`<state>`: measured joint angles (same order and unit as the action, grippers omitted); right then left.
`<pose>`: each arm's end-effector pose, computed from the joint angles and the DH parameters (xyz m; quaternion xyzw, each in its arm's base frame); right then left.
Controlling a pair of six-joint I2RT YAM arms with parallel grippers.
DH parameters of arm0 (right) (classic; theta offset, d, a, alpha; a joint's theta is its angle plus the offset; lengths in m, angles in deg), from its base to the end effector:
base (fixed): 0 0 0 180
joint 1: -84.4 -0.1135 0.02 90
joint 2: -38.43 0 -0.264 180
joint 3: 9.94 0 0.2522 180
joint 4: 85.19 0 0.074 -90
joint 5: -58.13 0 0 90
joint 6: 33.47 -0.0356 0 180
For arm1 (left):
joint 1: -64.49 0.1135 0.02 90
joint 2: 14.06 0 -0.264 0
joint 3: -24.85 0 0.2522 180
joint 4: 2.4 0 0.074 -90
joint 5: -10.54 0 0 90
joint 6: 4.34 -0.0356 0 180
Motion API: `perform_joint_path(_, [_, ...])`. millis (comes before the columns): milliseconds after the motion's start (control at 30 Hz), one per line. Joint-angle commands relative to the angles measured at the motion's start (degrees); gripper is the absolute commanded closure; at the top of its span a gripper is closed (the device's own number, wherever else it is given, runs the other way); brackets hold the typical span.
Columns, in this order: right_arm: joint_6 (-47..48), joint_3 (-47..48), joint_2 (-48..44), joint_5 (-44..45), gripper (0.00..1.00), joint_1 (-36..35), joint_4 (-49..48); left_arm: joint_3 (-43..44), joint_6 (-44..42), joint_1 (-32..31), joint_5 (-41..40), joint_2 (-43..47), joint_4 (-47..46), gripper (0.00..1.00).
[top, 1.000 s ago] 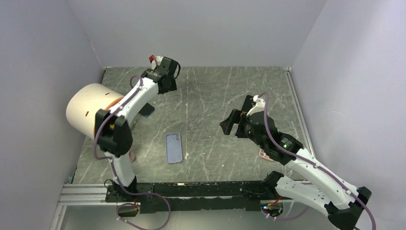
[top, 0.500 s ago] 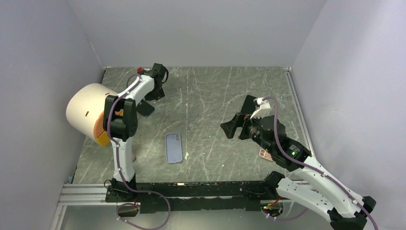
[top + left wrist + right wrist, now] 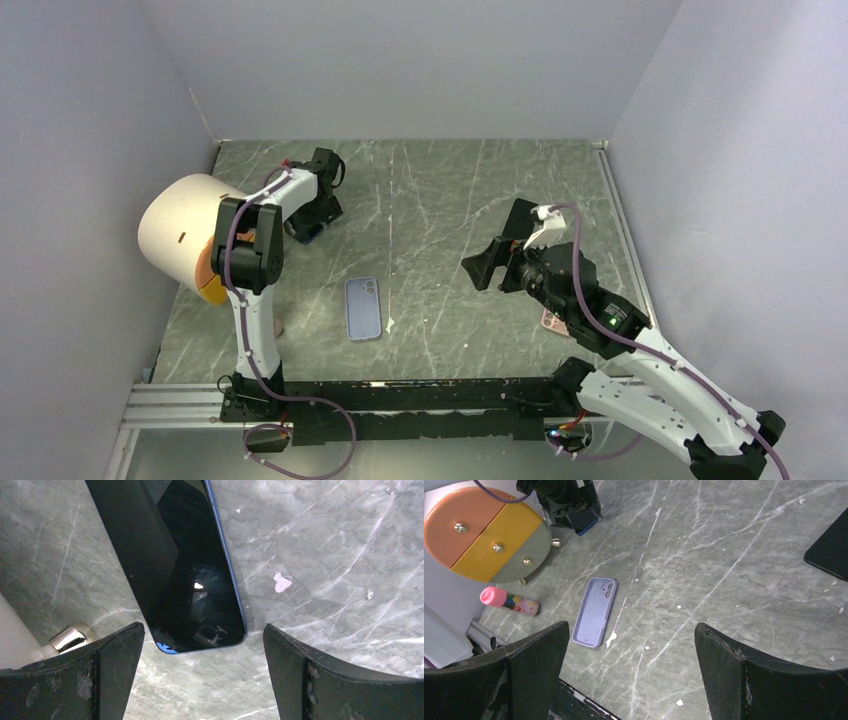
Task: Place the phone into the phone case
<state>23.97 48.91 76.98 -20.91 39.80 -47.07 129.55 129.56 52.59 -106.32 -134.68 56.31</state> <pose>0.1143 0.1032 0.3322 -0.0284 0.8059 0.3053 0.5065 0.4192 -0.0719 0.1695 -0.2955 0.9180 0.1426 0.2227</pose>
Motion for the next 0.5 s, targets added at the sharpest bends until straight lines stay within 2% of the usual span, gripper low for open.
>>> perform_joint_path(0, [-0.2,-0.1,-1.4,1.0,0.01,0.0,0.3,-2.6,1.7,0.7,1.8,1.4,-3.3,0.06])
perform_joint_path(333, [-0.3,-1.5,-3.5,2.7,0.01,0.0,1.1,-6.2,4.1,0.9,5.0,1.9,-5.4,0.07])
perform_joint_path(467, [-0.2,-1.5,-3.0,3.1,0.01,0.0,1.3,-7.6,2.8,0.9,7.5,1.7,-7.7,0.12])
